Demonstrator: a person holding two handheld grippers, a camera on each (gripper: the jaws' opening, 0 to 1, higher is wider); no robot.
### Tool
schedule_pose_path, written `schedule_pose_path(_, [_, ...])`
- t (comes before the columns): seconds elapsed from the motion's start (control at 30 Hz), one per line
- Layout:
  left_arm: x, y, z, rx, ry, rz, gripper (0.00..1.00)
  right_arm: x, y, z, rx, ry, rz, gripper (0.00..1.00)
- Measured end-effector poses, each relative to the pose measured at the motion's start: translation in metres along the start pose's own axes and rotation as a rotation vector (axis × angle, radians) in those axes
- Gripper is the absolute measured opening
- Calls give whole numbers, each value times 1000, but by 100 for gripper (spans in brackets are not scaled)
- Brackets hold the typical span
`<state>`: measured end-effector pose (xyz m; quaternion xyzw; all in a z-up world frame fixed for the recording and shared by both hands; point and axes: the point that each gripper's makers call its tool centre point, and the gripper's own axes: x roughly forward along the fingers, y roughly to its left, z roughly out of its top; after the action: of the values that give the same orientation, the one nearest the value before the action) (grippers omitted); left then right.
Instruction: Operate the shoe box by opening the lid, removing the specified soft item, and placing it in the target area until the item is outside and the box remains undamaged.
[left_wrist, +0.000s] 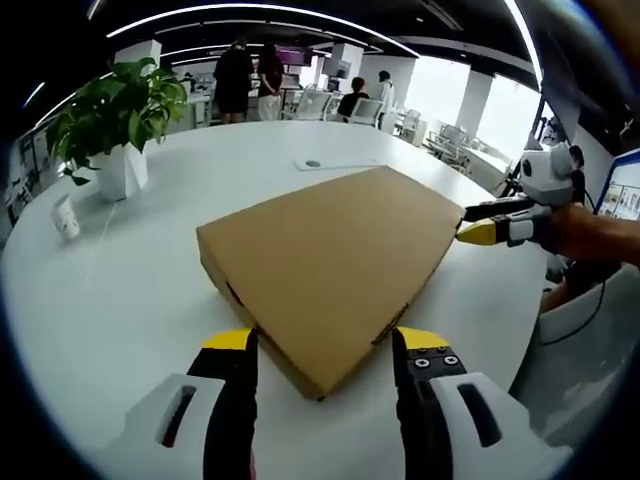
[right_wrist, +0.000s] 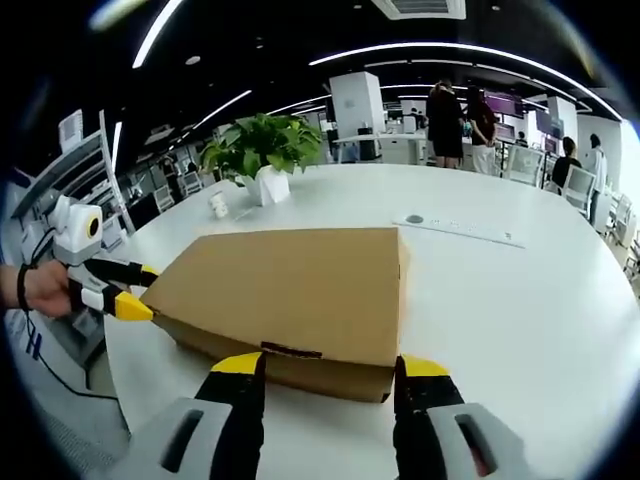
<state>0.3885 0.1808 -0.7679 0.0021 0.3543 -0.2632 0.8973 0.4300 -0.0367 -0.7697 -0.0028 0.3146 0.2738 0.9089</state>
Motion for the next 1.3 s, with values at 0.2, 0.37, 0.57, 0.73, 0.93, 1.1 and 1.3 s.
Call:
schedule_pose_path(0.2, [-4, 1, -2, 5, 5, 0, 51, 2, 0, -1, 5, -3, -3, 48])
schedule_pose_path(0.37, [-11, 2, -6, -4, 1, 5, 49, 2, 4, -2, 5, -1, -3, 48])
schedule_pose_path(0.57, [-19, 4, -13, -3, 6, 16, 49, 3, 15, -6, 0, 10, 2, 48])
schedule_pose_path(0.73, [-26, 7, -21, 17, 12, 35, 48, 2, 23, -7, -7, 14, 14, 48])
schedule_pose_path(0.93, [-36, 10, -28, 9, 12, 45, 48, 2, 35, -11, -29, 32, 20, 46])
schedule_pose_path(1.1, [-45, 15, -35, 7, 16, 58, 49, 1, 45, -14, -35, 40, 31, 44])
schedule_pose_path(1.3, [-55, 19, -42, -7, 15, 70, 48, 1, 57, -15, -37, 43, 36, 44])
